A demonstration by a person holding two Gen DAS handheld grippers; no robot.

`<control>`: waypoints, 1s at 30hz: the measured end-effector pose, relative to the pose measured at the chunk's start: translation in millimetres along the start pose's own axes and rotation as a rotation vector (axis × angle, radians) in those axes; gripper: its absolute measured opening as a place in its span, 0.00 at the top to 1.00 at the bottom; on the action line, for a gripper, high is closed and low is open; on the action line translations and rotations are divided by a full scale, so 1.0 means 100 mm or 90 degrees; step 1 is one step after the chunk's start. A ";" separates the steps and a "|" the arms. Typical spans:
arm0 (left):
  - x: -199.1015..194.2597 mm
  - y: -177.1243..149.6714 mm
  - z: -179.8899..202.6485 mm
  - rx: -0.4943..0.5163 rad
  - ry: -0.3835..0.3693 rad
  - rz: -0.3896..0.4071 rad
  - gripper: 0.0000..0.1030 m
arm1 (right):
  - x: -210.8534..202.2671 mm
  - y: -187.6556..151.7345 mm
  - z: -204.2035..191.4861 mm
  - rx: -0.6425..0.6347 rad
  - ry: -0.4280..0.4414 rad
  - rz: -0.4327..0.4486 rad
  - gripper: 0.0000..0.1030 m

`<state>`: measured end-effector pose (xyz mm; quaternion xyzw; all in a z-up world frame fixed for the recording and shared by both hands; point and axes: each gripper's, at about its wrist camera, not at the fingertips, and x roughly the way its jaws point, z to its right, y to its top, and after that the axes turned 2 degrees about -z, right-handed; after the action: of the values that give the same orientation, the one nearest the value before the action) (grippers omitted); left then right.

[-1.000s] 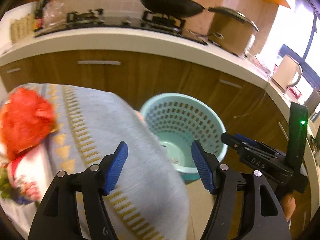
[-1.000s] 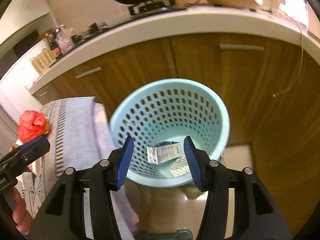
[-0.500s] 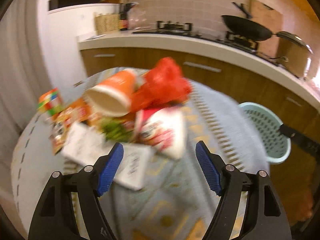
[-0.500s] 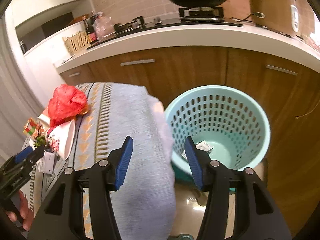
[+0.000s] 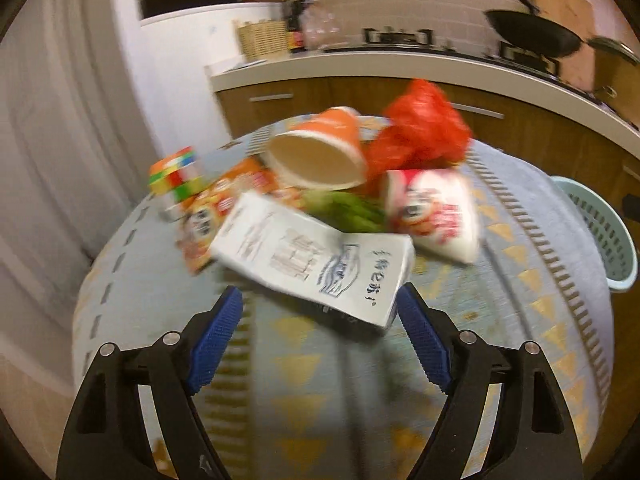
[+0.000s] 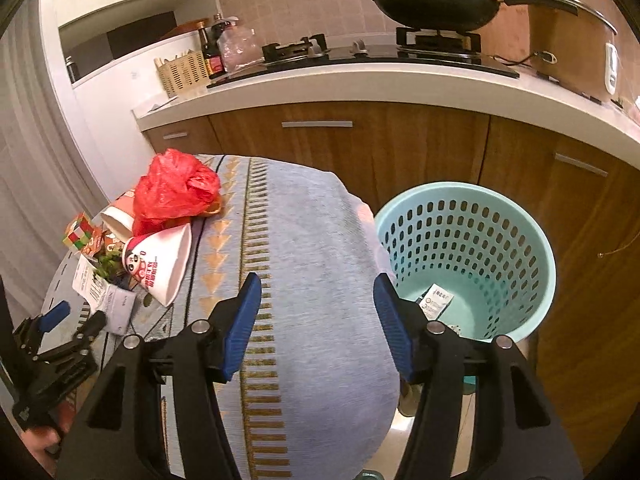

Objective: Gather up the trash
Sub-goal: 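Move both tools back over the table toward the remaining trash, then grasp the white milk carton with the left tool while the right tool grasps the panda noodle cup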

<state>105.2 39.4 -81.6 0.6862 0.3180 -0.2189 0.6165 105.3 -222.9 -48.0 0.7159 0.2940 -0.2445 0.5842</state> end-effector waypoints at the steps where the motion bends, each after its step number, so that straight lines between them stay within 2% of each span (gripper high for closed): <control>1: -0.01 -0.02 -0.12 -0.013 0.005 -0.002 0.23 | 0.01 0.00 -0.04 -0.003 0.003 -0.002 0.46; 3: -0.04 -0.06 -0.34 -0.044 -0.010 -0.004 0.22 | 0.04 -0.01 -0.11 -0.011 0.009 -0.005 0.46; 7: -0.12 -0.11 -0.69 -0.078 0.023 -0.003 0.24 | 0.11 -0.03 -0.27 -0.029 0.023 -0.014 0.46; 13: -0.19 -0.12 -0.79 -0.121 -0.096 -0.016 0.23 | 0.18 -0.04 -0.50 -0.056 0.044 -0.022 0.46; 15: -0.11 -0.03 -0.75 -0.145 -0.139 -0.034 0.22 | 0.19 -0.04 -0.56 -0.065 0.051 -0.022 0.46; 17: 0.02 0.03 -0.68 -0.165 -0.159 -0.059 0.20 | 0.18 -0.04 -0.61 -0.073 0.056 -0.020 0.46; 20: 0.21 0.11 -0.62 -0.198 -0.148 -0.090 0.20 | 0.17 -0.02 -0.66 -0.079 0.067 -0.015 0.46; 23: 0.39 0.18 -0.54 -0.204 -0.130 -0.120 0.20 | 0.19 0.01 -0.73 -0.088 0.077 -0.015 0.45; 27: 0.58 0.23 -0.43 -0.191 -0.124 -0.165 0.20 | 0.21 0.07 -0.91 -0.107 0.093 -0.008 0.43; 30: 0.63 0.24 -0.36 -0.167 -0.120 -0.174 0.20 | 0.25 0.14 -1.08 -0.120 0.110 -0.006 0.36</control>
<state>162.9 84.7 -103.2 0.5271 0.3749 -0.3203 0.6921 133.2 -115.4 -34.1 0.6747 0.3687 -0.1559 0.6201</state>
